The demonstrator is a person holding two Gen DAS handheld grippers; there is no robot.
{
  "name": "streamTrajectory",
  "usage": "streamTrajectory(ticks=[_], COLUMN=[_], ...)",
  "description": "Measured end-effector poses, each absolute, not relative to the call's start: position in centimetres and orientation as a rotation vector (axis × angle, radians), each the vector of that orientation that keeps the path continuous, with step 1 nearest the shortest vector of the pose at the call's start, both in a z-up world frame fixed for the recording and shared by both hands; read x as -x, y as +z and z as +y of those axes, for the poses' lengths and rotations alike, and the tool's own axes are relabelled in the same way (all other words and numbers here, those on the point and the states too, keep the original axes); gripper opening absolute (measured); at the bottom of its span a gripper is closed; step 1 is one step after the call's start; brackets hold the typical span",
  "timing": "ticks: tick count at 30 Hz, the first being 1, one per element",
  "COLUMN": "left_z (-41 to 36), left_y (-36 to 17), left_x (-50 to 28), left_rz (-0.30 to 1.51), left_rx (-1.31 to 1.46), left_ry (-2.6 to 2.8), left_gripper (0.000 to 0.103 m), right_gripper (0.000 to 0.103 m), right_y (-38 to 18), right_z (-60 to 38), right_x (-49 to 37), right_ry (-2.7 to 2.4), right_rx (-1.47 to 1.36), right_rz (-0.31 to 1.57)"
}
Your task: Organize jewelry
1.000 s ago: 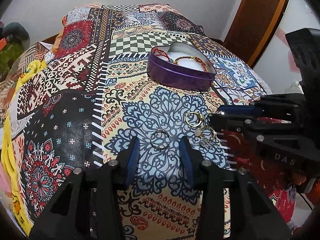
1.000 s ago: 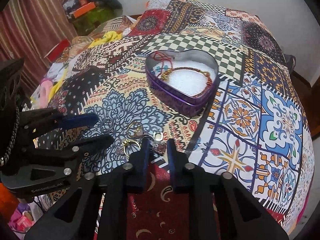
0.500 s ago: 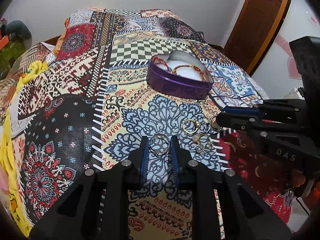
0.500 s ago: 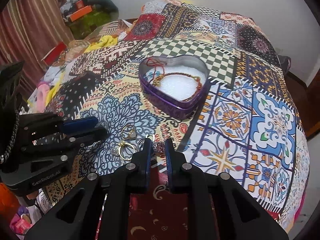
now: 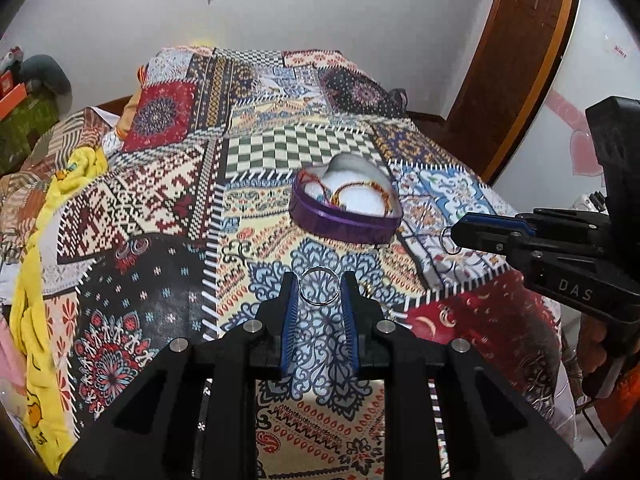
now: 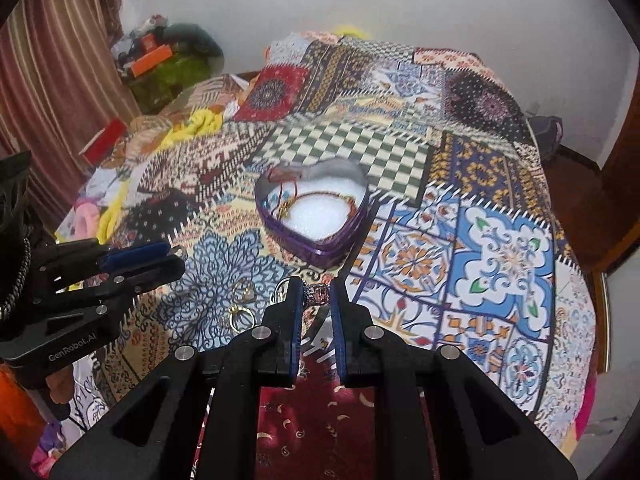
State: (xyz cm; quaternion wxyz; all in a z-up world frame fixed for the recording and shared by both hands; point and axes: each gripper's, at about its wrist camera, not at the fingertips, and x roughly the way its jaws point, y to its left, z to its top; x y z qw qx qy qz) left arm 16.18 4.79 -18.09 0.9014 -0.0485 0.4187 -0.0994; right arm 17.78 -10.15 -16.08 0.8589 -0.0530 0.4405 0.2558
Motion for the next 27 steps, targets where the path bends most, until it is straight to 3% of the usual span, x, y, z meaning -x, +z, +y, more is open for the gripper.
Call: streamTrajectory(ticks=[15,27], left_z=[4.0,3.7], left_y=[-13.8,-13.5], left_x=[-17.6,-20.2], left_rz=[0.749,0.718], left_rx=[0.085,0.083], left_ry=[-0.21,-0.213], left_gripper=[0.021,0.021], right_gripper=[0.012,0.012], right_y=[-12.2,-11.7], right_z=[-11.3,-11.4], right_x=[-18.6,-20.9], right_ry=[0.528,0.528], right_rx=[0.061,0.044], right_rz=[0.806,0.773])
